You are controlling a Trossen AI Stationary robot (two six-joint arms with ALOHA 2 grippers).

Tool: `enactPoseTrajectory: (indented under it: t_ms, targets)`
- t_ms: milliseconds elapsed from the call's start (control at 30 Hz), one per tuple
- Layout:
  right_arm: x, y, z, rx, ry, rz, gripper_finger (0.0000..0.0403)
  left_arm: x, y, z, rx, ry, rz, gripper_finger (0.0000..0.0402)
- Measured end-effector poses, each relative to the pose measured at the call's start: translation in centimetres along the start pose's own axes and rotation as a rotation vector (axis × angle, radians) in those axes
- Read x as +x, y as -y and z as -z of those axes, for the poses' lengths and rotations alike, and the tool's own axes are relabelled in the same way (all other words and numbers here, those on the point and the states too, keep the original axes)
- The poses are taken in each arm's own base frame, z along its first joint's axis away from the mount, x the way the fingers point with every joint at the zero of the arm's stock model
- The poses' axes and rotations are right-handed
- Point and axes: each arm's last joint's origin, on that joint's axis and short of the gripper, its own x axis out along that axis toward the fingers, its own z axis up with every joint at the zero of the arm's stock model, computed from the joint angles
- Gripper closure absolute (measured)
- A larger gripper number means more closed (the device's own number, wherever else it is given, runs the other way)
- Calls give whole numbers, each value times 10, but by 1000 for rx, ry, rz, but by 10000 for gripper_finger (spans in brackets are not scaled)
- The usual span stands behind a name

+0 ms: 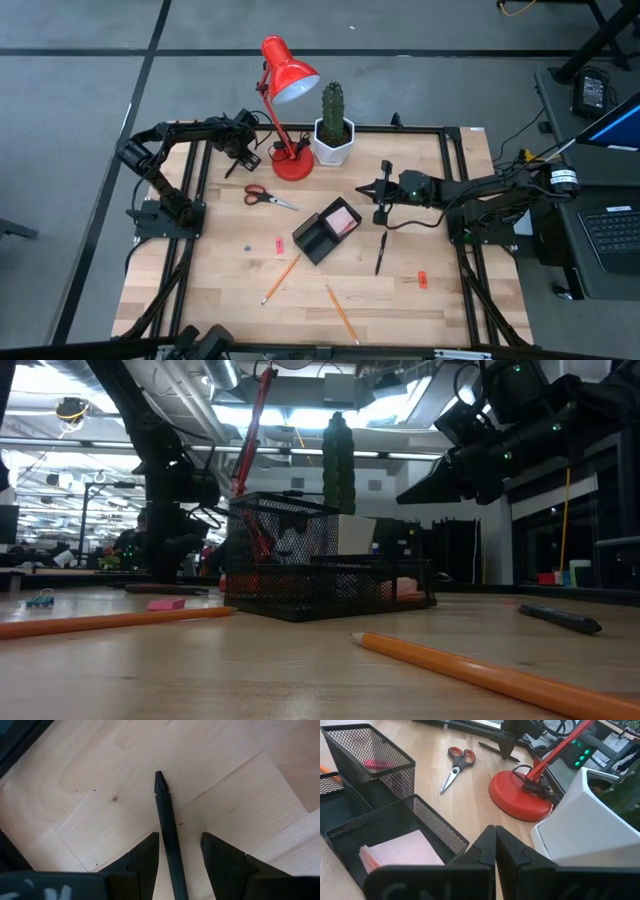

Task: Pick and place office supplies into organizer
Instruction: Put the top black pen into the black desk organizer

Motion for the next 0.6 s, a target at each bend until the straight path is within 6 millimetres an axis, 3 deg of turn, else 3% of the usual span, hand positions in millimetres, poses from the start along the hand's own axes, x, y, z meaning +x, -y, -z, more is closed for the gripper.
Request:
enactPoseTrajectory:
  t_ms: [133, 400, 600]
  targets:
    - [0, 0, 0, 0, 0, 0, 395, 0, 0, 0, 1, -2, 6, 283]
    - [0, -1, 0, 0, 6, -23, 395, 1, 1, 1, 10, -6, 20, 371]
    - [0, -1, 0, 0, 10, -34, 395, 1, 1, 1, 32, -10, 26, 381]
